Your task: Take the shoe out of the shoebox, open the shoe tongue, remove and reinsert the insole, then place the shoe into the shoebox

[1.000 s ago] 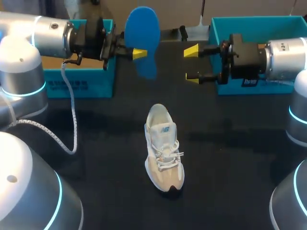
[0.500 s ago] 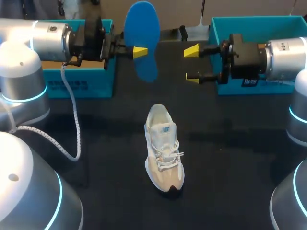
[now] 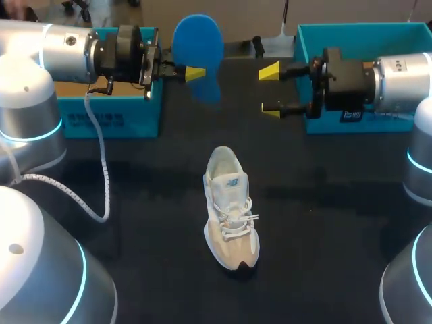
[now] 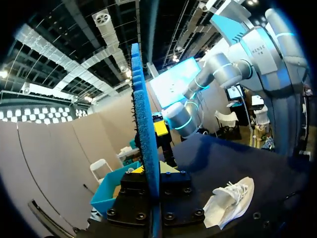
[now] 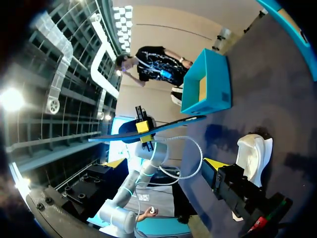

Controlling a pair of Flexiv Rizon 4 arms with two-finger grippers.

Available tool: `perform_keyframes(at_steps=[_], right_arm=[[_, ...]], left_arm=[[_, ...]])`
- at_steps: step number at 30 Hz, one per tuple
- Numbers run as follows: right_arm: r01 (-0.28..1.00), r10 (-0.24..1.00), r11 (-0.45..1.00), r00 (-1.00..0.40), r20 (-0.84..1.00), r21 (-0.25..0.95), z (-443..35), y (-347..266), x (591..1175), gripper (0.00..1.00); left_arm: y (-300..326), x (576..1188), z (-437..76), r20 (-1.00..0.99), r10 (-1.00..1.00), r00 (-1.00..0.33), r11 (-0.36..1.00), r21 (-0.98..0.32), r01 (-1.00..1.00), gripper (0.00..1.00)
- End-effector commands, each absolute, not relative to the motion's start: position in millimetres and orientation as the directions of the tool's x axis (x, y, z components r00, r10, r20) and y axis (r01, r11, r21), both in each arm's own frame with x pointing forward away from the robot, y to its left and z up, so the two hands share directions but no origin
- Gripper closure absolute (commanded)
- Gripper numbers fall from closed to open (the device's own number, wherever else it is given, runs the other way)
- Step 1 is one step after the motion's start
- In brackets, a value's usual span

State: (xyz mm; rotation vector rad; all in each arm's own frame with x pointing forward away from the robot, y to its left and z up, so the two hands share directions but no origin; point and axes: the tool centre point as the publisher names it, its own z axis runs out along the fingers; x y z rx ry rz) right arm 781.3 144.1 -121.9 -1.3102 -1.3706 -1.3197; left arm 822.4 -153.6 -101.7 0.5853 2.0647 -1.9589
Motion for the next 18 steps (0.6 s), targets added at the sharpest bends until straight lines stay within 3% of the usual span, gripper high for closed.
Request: perform_keyframes(at_steps=[1, 3, 5, 6, 10, 18], right_arm=[[0.985, 0.142, -0.086, -0.136, 0.980, 0.149, -122.7, 146.0, 781.2, 0.00], [0.985, 0.142, -0.086, -0.136, 0.980, 0.149, -122.7, 146.0, 781.2, 0.00], [0.985, 0.142, -0.086, -0.136, 0.980, 0.149, -122.7, 146.0, 781.2, 0.00], [0.985, 0.142, -0.086, -0.136, 0.980, 0.149, -122.7, 146.0, 781.2, 0.00], [0.985, 0.142, -0.086, -0.136, 0.980, 0.149, -122.7, 146.0, 781.2, 0.00], [0.985, 0.142, -0.086, -0.136, 0.980, 0.149, -122.7, 146.0, 781.2, 0.00]], left_arm=[[-146.6, 824.3, -105.6, -0.699, 0.172, -0.694, -0.027, -0.707, 0.706, 1.00], [-146.4, 823.0, -109.5, -0.802, 0.204, -0.561, -0.011, -0.575, 0.818, 1.00], [-147.0, 822.3, -110.6, -0.835, 0.198, -0.513, -0.010, -0.525, 0.851, 1.00], [-147.7, 822.9, -115.8, -0.888, 0.227, -0.400, 0.008, -0.409, 0.913, 1.00], [-150.0, 828.1, -125.4, -0.962, 0.210, -0.176, 0.061, -0.167, 0.984, 1.00], [-150.7, 835.5, -131.1, -0.958, 0.120, 0.260, 0.128, 0.275, 0.953, 1.00]])
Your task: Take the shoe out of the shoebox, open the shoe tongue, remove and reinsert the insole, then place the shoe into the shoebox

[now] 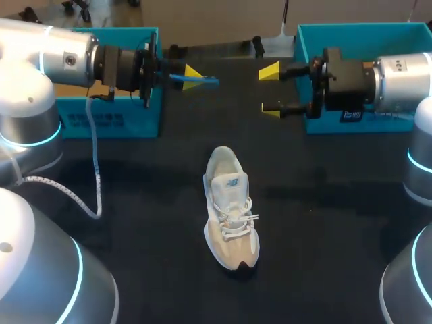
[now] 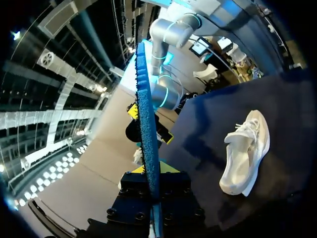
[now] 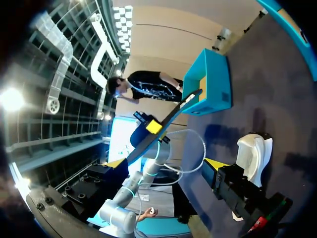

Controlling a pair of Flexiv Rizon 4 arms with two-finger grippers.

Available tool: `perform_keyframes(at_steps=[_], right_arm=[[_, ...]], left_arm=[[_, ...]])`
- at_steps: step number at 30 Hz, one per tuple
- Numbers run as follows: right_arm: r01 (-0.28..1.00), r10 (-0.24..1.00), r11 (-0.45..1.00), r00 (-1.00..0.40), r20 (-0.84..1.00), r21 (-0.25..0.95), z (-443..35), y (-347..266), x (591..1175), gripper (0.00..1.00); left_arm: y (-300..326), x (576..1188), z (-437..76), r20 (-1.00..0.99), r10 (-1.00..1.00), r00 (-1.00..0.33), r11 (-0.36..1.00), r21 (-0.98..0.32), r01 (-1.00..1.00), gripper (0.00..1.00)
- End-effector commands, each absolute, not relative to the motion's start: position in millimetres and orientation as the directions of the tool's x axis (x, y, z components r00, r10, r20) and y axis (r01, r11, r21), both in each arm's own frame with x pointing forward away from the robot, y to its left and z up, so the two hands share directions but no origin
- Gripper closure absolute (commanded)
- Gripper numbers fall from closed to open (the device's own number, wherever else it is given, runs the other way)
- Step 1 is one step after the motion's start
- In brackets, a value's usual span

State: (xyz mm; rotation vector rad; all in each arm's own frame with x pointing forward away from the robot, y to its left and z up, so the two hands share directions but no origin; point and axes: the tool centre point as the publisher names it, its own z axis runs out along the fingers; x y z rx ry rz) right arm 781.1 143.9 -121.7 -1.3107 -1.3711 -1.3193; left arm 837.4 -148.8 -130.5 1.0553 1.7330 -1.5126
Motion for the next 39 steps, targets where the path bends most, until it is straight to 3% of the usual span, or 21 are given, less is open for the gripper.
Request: perform_keyframes(at_steps=[1, 8, 16, 30, 31, 39], right_arm=[[0.985, 0.142, -0.086, -0.136, 0.980, 0.149, -122.7, 146.0, 781.2, 0.00], [0.985, 0.142, -0.086, -0.136, 0.980, 0.149, -122.7, 146.0, 781.2, 0.00], [0.985, 0.142, -0.086, -0.136, 0.980, 0.149, -122.7, 146.0, 781.2, 0.00], [0.985, 0.142, -0.086, -0.136, 0.980, 0.149, -122.7, 146.0, 781.2, 0.00], [0.985, 0.142, -0.086, -0.136, 0.980, 0.149, -122.7, 146.0, 781.2, 0.00], [0.985, 0.142, -0.086, -0.136, 0.980, 0.149, -122.7, 146.0, 781.2, 0.00]], left_arm=[[-150.7, 836.7, -129.6, -0.946, 0.104, 0.307, 0.142, 0.320, 0.937, 1.00], [-150.2, 839.0, -119.5, -0.840, 0.001, 0.543, 0.198, 0.532, 0.823, 1.00], [-152.6, 840.4, -117.8, -0.773, -0.051, 0.632, 0.209, 0.611, 0.764, 1.00], [-153.2, 842.5, -119.4, -0.793, -0.027, 0.609, 0.209, 0.591, 0.779, 1.00], [-153.6, 843.5, -123.5, -0.837, -0.033, 0.545, 0.225, 0.526, 0.821, 1.00], [-150.2, 841.8, -122.1, -0.912, -0.074, 0.403, 0.228, 0.378, 0.897, 1.00]])
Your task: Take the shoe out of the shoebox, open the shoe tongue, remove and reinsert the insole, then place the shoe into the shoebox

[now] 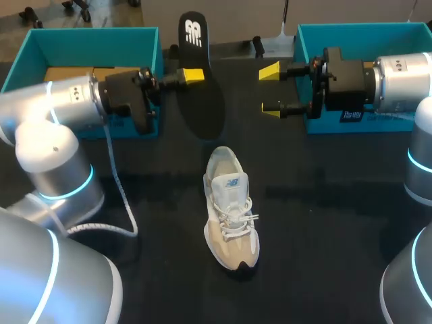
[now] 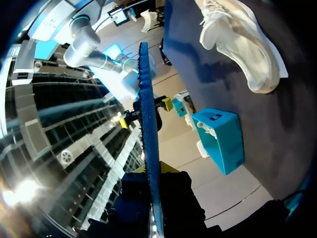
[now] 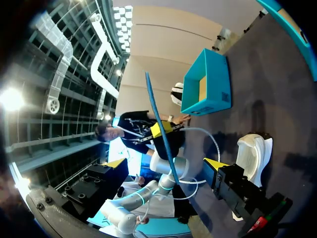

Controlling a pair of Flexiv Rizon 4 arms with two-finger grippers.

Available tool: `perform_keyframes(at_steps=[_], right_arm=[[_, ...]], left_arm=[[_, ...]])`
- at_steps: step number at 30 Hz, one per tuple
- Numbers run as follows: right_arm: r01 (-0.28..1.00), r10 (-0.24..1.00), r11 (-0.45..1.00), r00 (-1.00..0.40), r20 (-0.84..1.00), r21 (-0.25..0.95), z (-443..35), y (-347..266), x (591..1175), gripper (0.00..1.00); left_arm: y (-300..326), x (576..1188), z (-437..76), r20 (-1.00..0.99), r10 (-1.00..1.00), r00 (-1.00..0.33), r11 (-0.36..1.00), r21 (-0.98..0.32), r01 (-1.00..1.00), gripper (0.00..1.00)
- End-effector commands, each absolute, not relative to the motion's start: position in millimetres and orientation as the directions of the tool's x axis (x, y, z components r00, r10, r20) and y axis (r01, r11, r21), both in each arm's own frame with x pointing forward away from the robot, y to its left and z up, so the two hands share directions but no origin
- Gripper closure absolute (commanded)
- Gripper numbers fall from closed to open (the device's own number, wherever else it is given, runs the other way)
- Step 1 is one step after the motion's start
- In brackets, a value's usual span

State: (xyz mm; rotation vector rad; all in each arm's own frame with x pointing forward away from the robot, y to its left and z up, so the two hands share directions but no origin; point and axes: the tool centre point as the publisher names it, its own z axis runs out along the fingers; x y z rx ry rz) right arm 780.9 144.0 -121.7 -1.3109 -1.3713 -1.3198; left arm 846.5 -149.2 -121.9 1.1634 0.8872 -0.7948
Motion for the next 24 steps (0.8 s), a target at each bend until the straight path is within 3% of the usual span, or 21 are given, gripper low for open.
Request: perform_keyframes(at_steps=[1, 24], right_arm=[[0.985, 0.142, -0.086, -0.136, 0.980, 0.149, -122.7, 146.0, 781.2, 0.00], [0.987, 0.178, -0.019, -0.152, 0.972, 0.157, -125.9, 176.0, 777.8, 0.00]], left_arm=[[-149.4, 841.7, -121.8, -0.920, -0.076, 0.385, 0.241, 0.358, 0.902, 1.00], [-163.2, 838.9, -127.1, -0.946, -0.029, 0.324, 0.200, 0.312, 0.929, 1.00]])
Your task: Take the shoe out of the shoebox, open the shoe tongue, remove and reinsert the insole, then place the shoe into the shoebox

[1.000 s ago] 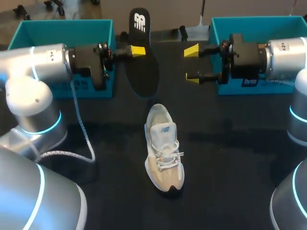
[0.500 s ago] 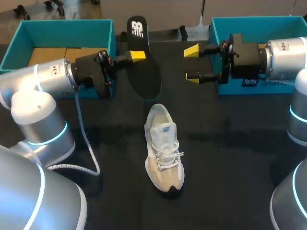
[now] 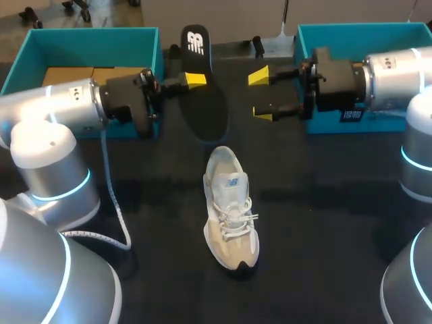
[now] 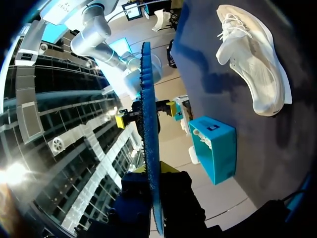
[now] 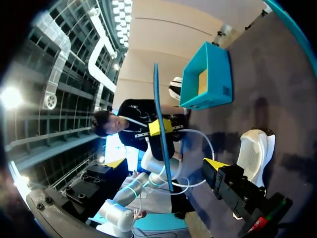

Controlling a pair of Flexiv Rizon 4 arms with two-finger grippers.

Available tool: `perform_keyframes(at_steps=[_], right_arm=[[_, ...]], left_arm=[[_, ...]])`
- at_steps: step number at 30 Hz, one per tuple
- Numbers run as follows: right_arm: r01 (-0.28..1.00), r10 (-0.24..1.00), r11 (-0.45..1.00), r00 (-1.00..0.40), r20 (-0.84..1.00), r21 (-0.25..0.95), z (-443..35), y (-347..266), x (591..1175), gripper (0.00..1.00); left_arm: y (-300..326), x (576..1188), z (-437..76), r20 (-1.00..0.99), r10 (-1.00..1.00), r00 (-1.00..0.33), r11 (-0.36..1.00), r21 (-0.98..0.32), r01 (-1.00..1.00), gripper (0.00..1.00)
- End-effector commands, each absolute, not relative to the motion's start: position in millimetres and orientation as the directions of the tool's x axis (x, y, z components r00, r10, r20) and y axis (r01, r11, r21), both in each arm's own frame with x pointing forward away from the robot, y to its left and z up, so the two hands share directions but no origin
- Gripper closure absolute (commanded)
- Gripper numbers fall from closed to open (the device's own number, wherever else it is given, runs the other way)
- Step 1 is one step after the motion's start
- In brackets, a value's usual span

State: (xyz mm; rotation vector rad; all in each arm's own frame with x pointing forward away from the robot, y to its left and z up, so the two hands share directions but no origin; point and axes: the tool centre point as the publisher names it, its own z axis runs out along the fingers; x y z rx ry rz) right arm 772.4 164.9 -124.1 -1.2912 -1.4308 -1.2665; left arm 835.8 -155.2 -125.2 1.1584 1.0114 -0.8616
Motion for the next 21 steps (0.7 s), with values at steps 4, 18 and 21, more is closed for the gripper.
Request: perform_keyframes(at_steps=[4, 18, 21], right_arm=[[0.987, 0.180, 0.004, -0.161, 0.970, 0.163, -129.6, 183.5, 778.9, 0.00], [0.986, 0.169, 0.049, -0.165, 0.972, 0.158, -136.7, 200.4, 781.9, 0.44], [0.986, 0.168, 0.054, -0.164, 0.972, 0.157, -137.4, 202.1, 782.5, 0.55]], left_arm=[[-169.4, 836.4, -127.9, -0.947, -0.031, 0.318, 0.192, 0.307, 0.932, 1.00], [-188.2, 834.8, -129.9, -0.951, -0.037, 0.306, 0.200, 0.293, 0.935, 1.00], [-192.2, 833.1, -128.8, -0.952, -0.038, 0.302, 0.197, 0.289, 0.937, 1.00]])
